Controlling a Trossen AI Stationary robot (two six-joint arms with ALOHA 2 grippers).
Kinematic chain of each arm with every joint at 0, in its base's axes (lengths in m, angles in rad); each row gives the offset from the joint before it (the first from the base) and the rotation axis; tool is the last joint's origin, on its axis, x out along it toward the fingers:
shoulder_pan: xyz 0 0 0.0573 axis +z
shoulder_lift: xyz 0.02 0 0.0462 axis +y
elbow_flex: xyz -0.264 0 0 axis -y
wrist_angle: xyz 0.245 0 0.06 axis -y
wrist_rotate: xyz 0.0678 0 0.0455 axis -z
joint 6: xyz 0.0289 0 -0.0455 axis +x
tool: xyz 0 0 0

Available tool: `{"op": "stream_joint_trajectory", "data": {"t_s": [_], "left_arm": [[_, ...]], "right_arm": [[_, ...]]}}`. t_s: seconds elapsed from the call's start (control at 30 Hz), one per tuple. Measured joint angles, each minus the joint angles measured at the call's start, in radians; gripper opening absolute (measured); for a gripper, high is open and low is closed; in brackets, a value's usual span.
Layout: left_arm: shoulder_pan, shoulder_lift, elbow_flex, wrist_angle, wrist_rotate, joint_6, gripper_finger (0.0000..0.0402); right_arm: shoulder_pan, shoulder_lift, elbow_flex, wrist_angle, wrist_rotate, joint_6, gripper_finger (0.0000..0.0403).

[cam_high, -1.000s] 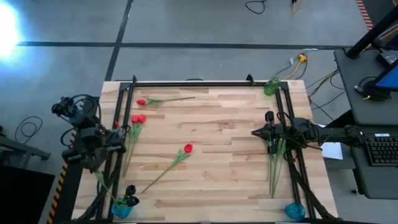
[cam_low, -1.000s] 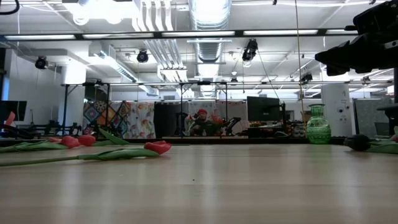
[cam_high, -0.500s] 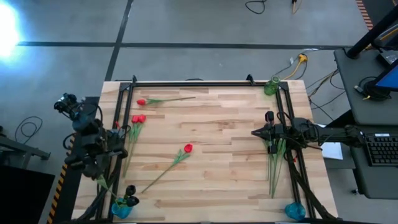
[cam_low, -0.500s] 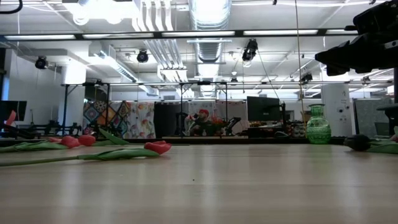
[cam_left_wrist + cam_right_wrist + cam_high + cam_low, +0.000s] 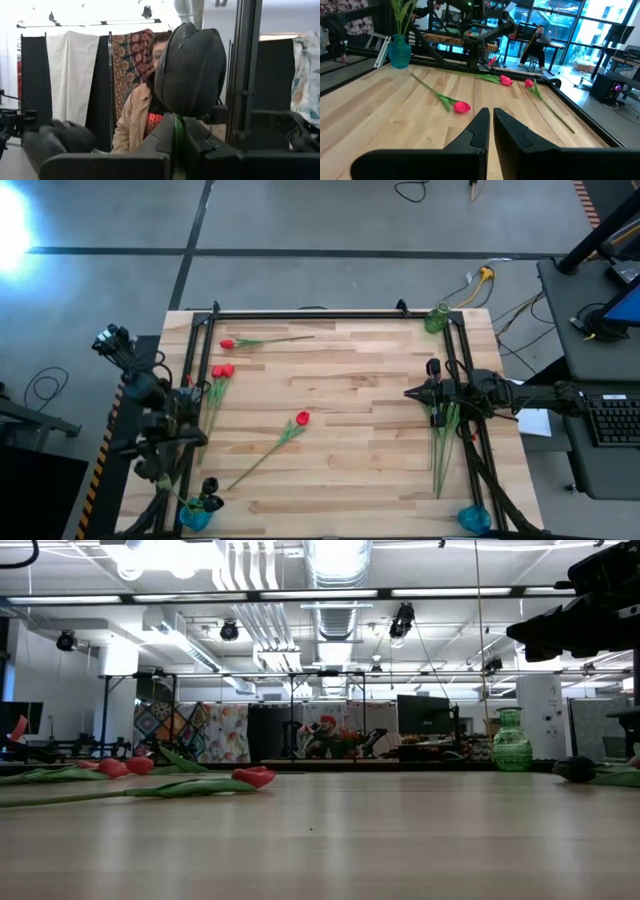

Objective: Sort flowers into vase by color
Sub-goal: Put the black tulip into the left blue vase

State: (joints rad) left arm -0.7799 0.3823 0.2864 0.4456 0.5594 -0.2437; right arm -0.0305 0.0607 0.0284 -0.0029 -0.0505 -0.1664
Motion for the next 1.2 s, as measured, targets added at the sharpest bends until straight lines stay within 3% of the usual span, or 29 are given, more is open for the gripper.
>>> {"op": "stream_joint_trajectory", "data": {"t_s": [0.67, 1.0, 1.2], "left_arm": [[-0.147, 0.136, -0.042, 0.027, -0.014, 0.124, 0.0003], [-0.147, 0.190, -0.042, 0.021, -0.052, 0.096, 0.0087], [-0.147, 0.172, -0.042, -0.065, -0.053, 0.062, 0.0137]], "right_arm": [[0.000, 0.000, 0.000, 0.000, 0.000, 0.001, 0.0018], [0.000, 0.000, 0.000, 0.000, 0.000, 0.001, 0.0018], [0.000, 0.000, 0.000, 0.000, 0.000, 0.001, 0.0018]]}}
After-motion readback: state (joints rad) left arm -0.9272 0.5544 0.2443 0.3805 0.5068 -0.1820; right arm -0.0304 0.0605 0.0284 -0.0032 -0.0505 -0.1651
